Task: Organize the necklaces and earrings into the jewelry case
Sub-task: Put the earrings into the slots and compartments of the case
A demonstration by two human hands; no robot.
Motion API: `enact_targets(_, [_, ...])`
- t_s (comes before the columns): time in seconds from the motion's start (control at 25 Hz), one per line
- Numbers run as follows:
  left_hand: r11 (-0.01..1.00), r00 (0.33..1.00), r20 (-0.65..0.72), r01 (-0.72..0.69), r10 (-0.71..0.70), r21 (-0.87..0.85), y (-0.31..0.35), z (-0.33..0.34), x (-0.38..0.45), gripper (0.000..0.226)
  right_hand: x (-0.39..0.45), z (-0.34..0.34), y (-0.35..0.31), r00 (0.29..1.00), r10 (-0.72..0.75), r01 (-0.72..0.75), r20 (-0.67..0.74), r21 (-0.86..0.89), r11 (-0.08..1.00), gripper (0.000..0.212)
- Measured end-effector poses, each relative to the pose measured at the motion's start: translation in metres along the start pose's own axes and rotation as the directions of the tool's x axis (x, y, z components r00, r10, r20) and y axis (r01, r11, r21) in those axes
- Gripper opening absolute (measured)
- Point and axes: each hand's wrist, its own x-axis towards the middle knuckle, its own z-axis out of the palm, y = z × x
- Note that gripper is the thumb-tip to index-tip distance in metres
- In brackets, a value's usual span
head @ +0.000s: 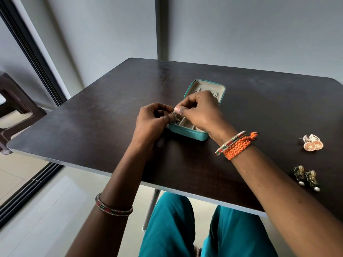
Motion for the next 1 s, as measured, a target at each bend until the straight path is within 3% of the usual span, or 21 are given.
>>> enact_targets(0.24, [1.0, 1.0, -0.012, 0.002, -0.002, 0.011, 0.0, 0.0, -0.001, 0.021, 0.006, -0.001, 0.004, 0.997, 0.074, -0.069, 0.028, -0.133, 0.989, 0.012])
enact_targets(0.4, [1.0, 1.0, -0.015, 0.001, -0.001, 0.017, 0.001, -0.001, -0.001, 0.021, 0.005, 0.004, 0.005, 1.0, 0.028, -0.026, 0.002, -0.242, 0.97, 0.002])
enact_targets(0.52, [1.0, 1.0, -0.013, 0.002, -0.001, 0.019, 0.001, -0.001, -0.002, 0.02, 0.006, 0.007, 0.007, 1.0, -0.002, -0.006, -0.03, -0.252, 0.968, 0.011])
enact_targets(0.64, [1.0, 1.0, -0.012, -0.004, 0.004, 0.015, 0.002, -0.001, -0.002, 0.02, 0.008, 0.002, 0.006, 1.0, -0.008, 0.002, -0.03, -0.2, 0.98, 0.016])
enact_targets(0.84, [0.994, 0.997, -0.049, -0.047, 0.052, 0.098, 0.007, 0.004, -0.008, 0.014, 0.005, -0.032, 0.0, 0.995, 0.019, -0.011, -0.1, 0.084, 0.996, 0.018])
enact_targets(1.0, [0.874, 0.929, -0.162, -0.239, 0.332, 0.422, 0.017, 0.018, -0.024, 0.016, -0.016, -0.07, -0.001, 0.996, 0.015, -0.006, -0.093, 0.101, 0.995, 0.018])
